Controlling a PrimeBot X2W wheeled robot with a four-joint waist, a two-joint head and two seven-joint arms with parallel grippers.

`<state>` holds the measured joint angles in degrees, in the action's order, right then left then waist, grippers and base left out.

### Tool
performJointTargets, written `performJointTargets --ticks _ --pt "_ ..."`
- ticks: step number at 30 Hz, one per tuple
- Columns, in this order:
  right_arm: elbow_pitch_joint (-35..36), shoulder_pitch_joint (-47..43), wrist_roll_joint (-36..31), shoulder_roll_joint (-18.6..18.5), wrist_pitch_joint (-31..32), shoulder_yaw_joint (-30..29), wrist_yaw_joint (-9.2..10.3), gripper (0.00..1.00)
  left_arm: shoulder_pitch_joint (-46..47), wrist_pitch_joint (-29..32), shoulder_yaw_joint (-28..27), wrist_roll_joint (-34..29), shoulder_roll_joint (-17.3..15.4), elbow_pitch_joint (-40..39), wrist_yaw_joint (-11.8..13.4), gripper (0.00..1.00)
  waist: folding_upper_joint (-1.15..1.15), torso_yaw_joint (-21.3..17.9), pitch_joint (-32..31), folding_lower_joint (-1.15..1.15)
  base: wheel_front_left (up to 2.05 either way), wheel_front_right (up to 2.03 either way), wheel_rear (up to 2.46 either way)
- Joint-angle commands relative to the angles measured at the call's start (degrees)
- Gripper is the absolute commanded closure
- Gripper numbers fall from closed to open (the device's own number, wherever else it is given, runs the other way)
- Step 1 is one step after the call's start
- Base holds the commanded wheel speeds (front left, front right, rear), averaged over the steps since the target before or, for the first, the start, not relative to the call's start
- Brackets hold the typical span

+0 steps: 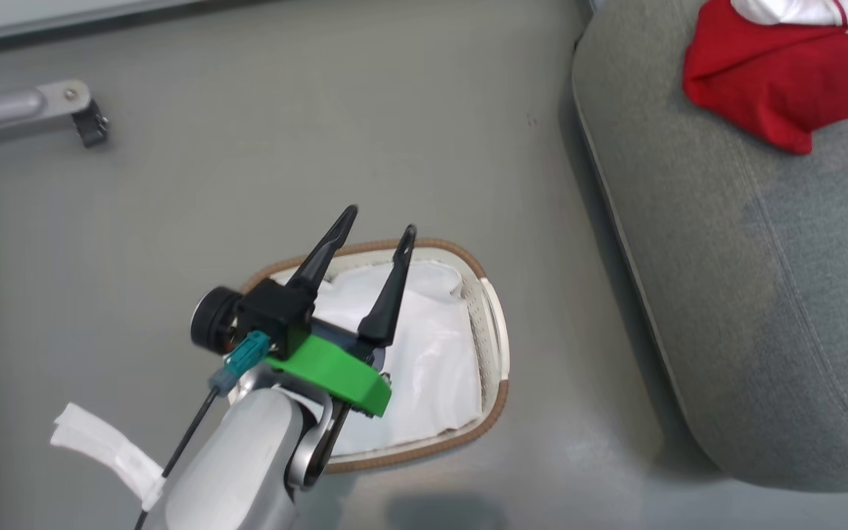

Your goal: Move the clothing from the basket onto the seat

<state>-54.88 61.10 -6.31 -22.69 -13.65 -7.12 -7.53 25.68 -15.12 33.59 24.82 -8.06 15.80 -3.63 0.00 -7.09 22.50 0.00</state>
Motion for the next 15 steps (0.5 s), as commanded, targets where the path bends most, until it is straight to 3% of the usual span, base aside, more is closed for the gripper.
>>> performJointTargets --ticks 1,8,15 --pt "-0.24 -1.71 0.58 0.41 -0.12 0.58 0.08 0.00 -1.95 -0.02 -1.16 0.24 0.19 0.28 -0.43 0.00 0.00 3.32 -6.02 0.00 0.00 0.00 0.00" --pt "0.04 -6.01 3.24 3.93 -0.87 3.98 0.08 0.00 -8.21 -0.03 -6.43 -1.08 1.13 0.92 -0.73 0.00 0.00 6.67 -12.28 0.00 0.00 0.00 0.00" --pt "4.75 -13.36 6.37 9.11 -1.49 7.04 0.08 0.00 -14.21 -0.02 -11.76 -2.38 2.28 0.13 0.20 0.00 0.00 9.26 -16.59 0.00 0.00 0.00 0.00"
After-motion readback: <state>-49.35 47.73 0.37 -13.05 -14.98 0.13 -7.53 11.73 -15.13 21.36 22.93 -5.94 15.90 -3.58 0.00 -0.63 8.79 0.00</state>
